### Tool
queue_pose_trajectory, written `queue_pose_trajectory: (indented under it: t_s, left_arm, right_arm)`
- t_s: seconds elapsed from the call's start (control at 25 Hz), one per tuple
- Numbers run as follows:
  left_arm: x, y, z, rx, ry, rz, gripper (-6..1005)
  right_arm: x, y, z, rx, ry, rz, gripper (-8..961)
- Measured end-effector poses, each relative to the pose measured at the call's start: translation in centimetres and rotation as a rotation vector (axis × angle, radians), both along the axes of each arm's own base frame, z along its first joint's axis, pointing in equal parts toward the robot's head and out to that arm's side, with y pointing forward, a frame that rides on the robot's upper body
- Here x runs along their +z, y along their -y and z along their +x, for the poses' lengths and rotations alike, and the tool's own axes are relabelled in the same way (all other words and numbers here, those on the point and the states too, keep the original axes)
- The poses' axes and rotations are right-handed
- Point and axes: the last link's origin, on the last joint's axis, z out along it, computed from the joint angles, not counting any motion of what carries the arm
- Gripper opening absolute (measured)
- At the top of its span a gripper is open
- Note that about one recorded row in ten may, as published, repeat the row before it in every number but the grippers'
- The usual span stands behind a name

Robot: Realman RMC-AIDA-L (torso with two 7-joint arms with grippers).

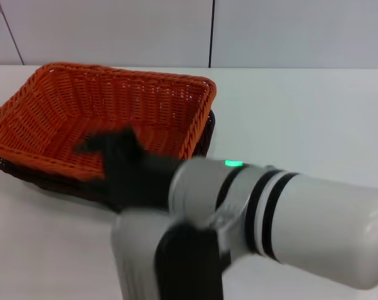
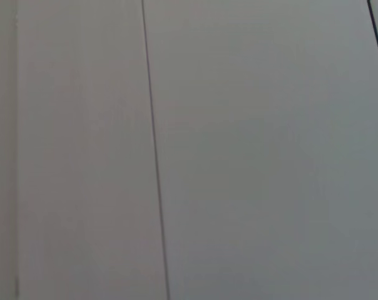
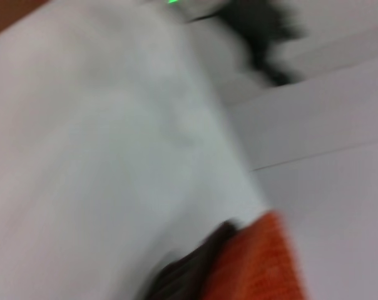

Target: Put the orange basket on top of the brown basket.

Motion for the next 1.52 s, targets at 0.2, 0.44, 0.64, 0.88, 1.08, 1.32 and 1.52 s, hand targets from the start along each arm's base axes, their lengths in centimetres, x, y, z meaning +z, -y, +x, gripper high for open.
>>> queue_pose_trajectory:
  t_s: [0.2, 0.44, 0.64, 0.88, 1.08, 1.32, 1.52]
  left_arm:
    - [0.3, 0.9, -0.7, 0.014, 0.032, 0.017, 765]
    - [0.9, 1.3, -1.4, 0.010, 0.076, 0.039, 765]
    - [1.3, 1.5, -1.9, 0.015, 0.098, 0.049, 765]
    - [1.5, 1.5, -2.4, 0.027, 0.115, 0.054, 765]
    - [1.6, 1.5, -2.6, 0.038, 0.110, 0.050, 765]
    - [1.7, 1.4, -2.9, 0.051, 0.106, 0.050, 765]
    - [1.6, 1.0, -2.9, 0.054, 0.104, 0.037, 765]
  right_arm:
    - [1.4, -2.3, 0.5, -0.190, -0.396, 0.048, 477]
    - [6.5, -6.8, 5.3, -0.489, -1.014, 0.139, 478]
    - [8.9, -8.1, 12.5, -0.573, -1.341, 0.352, 478]
    - [9.5, -8.1, 17.9, -0.628, -1.521, 0.422, 478]
    - [9.7, -8.5, 22.4, -0.676, -1.587, 0.496, 478]
    - [9.8, -8.7, 24.1, -0.705, -1.606, 0.560, 679]
    - [9.4, -9.0, 24.3, -0.705, -1.582, 0.555, 718]
